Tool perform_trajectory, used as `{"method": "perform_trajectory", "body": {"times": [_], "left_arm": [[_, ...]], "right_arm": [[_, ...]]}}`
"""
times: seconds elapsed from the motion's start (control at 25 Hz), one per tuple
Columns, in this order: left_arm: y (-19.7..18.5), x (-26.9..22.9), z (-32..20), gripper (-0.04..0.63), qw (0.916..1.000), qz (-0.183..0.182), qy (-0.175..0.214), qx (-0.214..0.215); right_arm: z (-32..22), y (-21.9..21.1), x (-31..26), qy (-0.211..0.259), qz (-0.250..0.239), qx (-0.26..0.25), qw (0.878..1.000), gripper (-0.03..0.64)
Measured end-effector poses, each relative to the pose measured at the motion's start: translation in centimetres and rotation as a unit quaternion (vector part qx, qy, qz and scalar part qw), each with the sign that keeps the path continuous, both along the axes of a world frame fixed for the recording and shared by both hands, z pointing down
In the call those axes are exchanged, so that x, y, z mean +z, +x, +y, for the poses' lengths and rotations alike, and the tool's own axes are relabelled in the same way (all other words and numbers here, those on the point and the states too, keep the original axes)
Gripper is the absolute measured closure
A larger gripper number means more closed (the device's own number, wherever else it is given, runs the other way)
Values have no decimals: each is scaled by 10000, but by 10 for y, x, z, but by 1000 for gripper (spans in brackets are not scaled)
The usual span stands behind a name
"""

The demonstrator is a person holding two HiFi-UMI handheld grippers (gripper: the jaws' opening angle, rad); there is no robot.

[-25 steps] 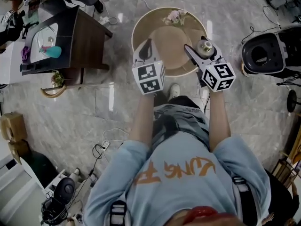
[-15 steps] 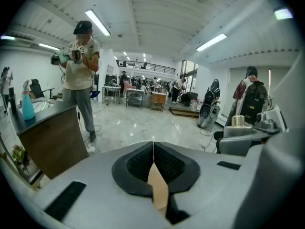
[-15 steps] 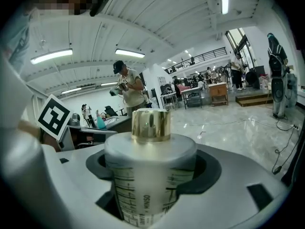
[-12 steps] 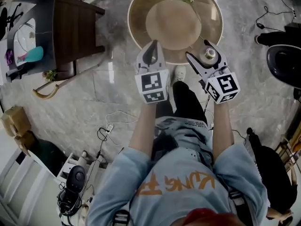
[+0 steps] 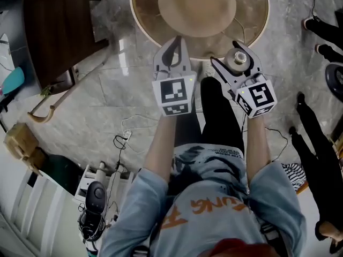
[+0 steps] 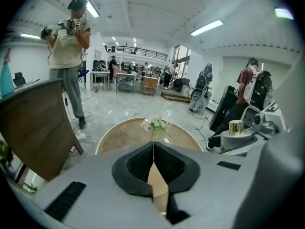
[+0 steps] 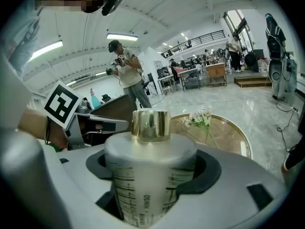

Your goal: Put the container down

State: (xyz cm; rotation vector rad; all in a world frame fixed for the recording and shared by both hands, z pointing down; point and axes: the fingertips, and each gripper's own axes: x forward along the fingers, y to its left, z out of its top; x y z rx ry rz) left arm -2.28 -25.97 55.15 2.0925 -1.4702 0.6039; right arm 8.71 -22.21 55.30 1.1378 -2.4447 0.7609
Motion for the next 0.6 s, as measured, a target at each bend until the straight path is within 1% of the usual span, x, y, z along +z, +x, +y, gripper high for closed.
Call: {"method": "perform_trajectory", "body": {"times": [0.2, 0.4, 0.6], "left_arm": [[-7, 46, -2, 566, 9999, 5, -149, 58], [-2, 88, 1, 568, 9993, 23, -346, 118], [1, 124, -4, 568, 9986, 33, -503, 174]], "right_arm": [[-5, -9, 48, -138, 70, 1, 9999, 259], [-7, -17, 89, -282, 127, -100, 9995, 259], [-21, -24, 127, -362, 215, -103, 9991, 259]]}}
